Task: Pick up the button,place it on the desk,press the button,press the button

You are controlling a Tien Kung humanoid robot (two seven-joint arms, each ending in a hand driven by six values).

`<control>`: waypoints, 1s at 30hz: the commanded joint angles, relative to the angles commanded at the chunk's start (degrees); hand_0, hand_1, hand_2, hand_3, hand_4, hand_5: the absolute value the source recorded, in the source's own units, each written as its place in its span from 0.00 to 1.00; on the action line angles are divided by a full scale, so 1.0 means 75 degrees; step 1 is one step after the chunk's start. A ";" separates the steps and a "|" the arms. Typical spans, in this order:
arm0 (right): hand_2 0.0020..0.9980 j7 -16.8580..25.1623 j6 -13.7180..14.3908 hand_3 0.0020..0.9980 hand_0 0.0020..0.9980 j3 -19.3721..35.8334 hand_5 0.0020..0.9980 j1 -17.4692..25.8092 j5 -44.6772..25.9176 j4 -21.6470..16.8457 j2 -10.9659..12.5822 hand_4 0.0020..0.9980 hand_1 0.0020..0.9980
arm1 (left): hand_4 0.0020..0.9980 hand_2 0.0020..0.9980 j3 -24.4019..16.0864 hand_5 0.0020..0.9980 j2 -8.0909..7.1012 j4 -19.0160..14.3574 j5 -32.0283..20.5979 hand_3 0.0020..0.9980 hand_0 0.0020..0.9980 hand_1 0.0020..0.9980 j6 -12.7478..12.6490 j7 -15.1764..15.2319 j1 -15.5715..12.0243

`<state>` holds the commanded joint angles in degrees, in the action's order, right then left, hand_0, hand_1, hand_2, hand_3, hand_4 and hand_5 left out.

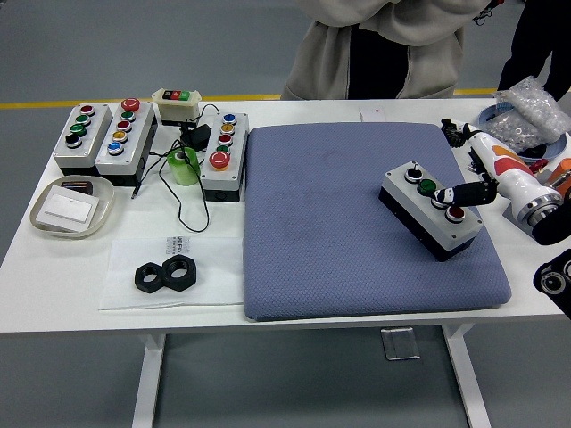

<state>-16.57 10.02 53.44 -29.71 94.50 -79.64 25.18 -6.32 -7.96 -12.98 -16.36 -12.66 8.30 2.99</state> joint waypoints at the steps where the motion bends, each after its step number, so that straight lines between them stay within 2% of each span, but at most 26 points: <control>1: 0.99 -0.0020 0.0004 1.00 1.00 -0.0011 0.16 -0.0007 -0.0013 0.0009 -0.0015 0.97 0.94 | 0.64 0.89 0.0002 1.00 0.0000 0.0000 -0.0002 0.83 0.74 0.83 0.0000 0.0001 0.0001; 9: 0.99 -0.0252 -0.0031 1.00 1.00 -0.0019 0.18 -0.0015 -0.0612 -0.0274 -0.0245 0.97 0.94 | 0.64 0.89 0.0052 1.00 -0.0005 0.0003 -0.0095 0.83 0.73 0.83 0.0003 0.0032 -0.0019; 10: 1.00 -0.0283 -0.0046 1.00 1.00 -0.0043 0.21 -0.0035 -0.0617 -0.0292 -0.0270 0.97 0.94 | 0.64 0.89 0.0050 1.00 -0.0009 0.0005 -0.0096 0.83 0.73 0.83 0.0004 0.0031 -0.0023; 22: 0.97 -0.0923 0.0056 0.99 1.00 -0.0148 0.22 -0.0224 0.0357 0.0648 -0.0710 0.98 0.91 | 0.64 0.90 0.0141 1.00 -0.0025 0.0007 -0.0264 0.83 0.72 0.83 0.0002 0.0086 -0.0038; 30: 0.97 -0.1109 -0.0057 0.98 1.00 -0.0082 0.24 -0.0233 0.0375 0.0764 -0.0912 0.98 0.90 | 0.64 0.90 0.0157 1.00 -0.0029 0.0006 -0.0287 0.83 0.71 0.83 0.0007 0.0095 -0.0025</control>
<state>-24.89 9.60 52.82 -31.46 97.32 -73.91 18.34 -5.14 -8.17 -12.94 -18.51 -12.61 9.01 2.80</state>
